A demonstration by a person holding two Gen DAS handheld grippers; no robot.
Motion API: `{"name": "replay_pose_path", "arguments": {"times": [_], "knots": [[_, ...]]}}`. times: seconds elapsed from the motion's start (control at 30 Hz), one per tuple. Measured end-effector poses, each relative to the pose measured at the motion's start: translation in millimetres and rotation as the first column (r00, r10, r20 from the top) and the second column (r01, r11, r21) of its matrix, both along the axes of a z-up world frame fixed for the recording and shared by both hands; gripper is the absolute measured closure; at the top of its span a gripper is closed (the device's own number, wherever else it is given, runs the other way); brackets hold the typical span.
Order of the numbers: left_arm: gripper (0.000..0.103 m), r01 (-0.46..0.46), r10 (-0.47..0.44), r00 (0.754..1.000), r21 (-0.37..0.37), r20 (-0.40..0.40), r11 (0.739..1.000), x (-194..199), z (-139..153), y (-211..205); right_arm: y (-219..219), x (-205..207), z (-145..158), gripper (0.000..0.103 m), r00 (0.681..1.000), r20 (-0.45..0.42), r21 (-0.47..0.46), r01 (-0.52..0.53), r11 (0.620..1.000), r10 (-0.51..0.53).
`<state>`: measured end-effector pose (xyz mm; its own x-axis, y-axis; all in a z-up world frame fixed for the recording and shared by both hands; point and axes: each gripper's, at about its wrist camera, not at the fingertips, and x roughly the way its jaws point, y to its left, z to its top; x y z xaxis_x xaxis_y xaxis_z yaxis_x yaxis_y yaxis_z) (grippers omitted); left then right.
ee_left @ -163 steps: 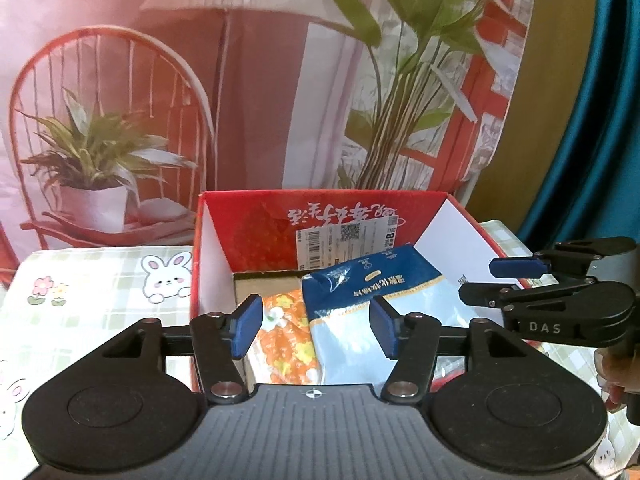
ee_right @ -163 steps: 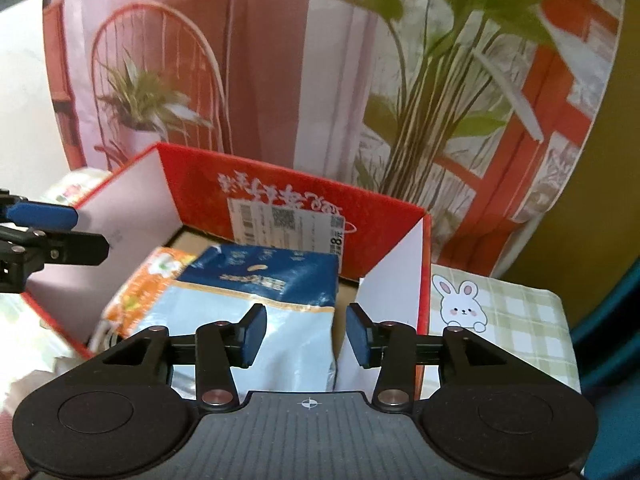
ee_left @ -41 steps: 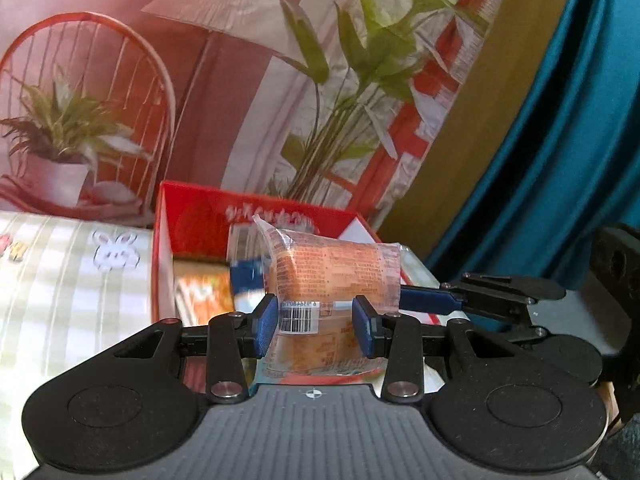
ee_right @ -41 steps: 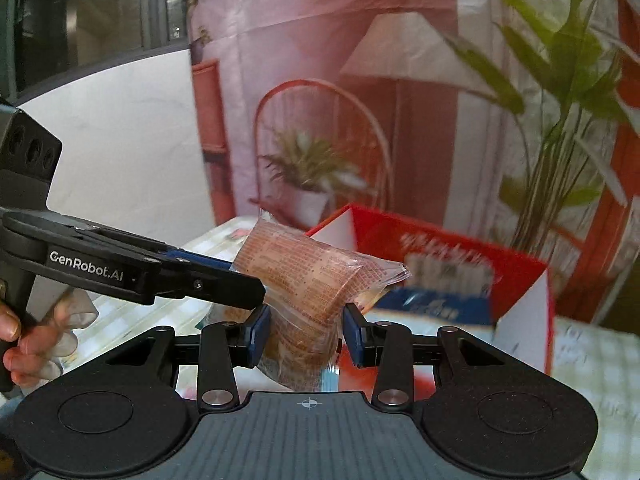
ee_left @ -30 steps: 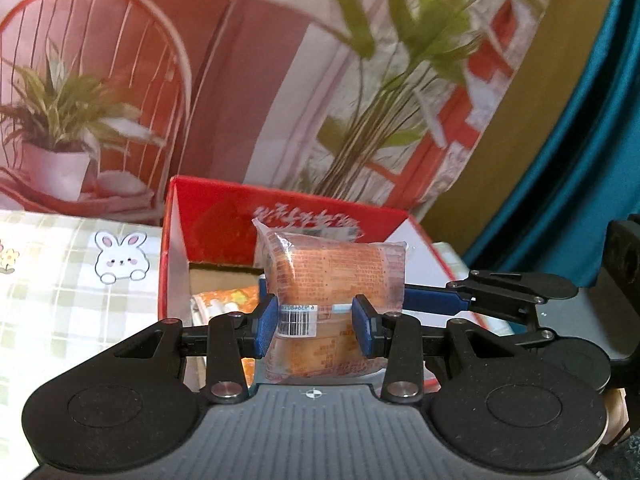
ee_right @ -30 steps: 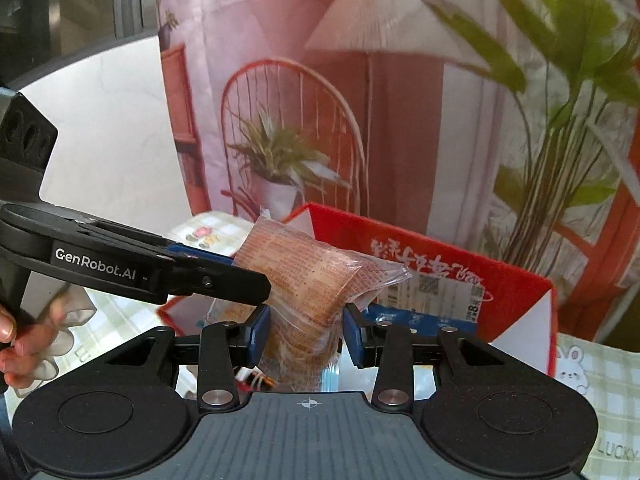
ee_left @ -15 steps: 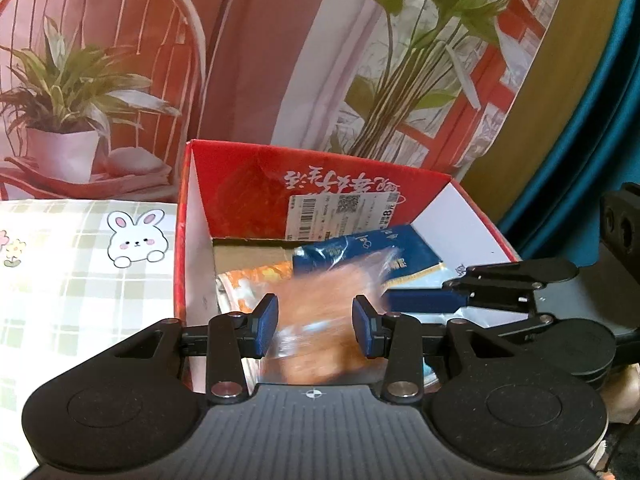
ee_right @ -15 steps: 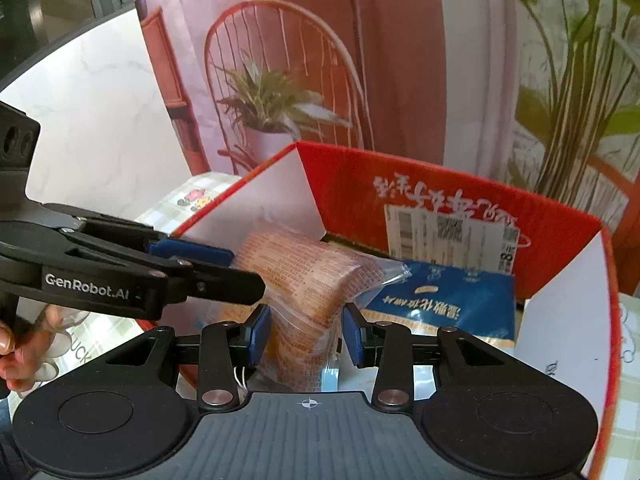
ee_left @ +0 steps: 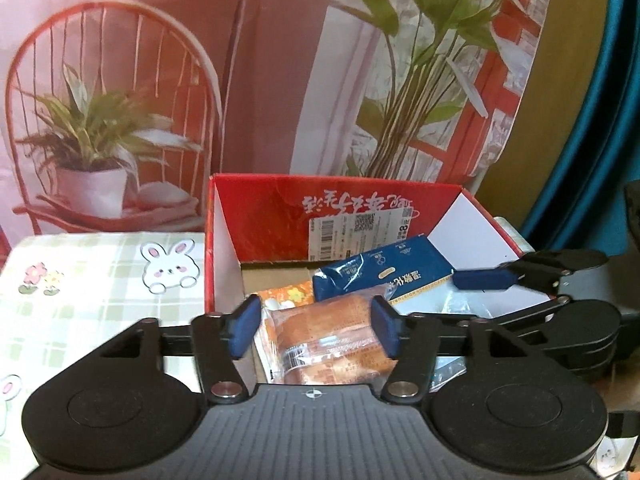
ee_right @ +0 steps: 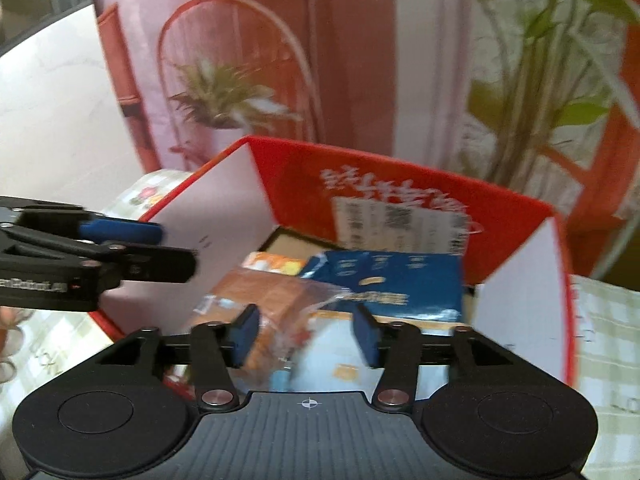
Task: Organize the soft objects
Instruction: 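Open both grippers to release the bread roll into the box, then move both open grippers down to the green tasseled pouch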
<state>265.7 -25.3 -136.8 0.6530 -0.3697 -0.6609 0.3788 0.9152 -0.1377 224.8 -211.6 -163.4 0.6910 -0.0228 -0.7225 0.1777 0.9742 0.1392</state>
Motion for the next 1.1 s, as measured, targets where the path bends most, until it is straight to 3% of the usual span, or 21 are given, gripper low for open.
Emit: {"name": "replay_pose_path", "arguments": {"times": [0.17,0.27,0.6,1.1], "knots": [[0.005,-0.018,0.017,0.999,0.017,0.049,1.000,-15.4,11.3,2.6,-0.5,-20.8,10.1,0.013,0.998,0.027,-0.063,0.055,0.996,-0.054],[0.003,-0.048,0.046,0.997,0.020,0.066,0.999,-24.5,16.1,4.1,-0.9,-34.2,15.4,0.001,0.995,0.048,-0.072,0.086,0.994,-0.083],[0.003,-0.134,0.136,0.983,-0.023,0.122,0.991,-57.5,22.3,20.7,3.0,-73.1,29.3,0.000,0.978,0.112,-0.079,0.187,0.979,-0.177],[0.003,-0.157,0.155,0.980,0.012,0.125,0.987,-102.3,22.5,26.2,15.1,-131.2,37.3,0.000,0.939,0.170,-0.112,0.320,0.941,-0.299]]}}
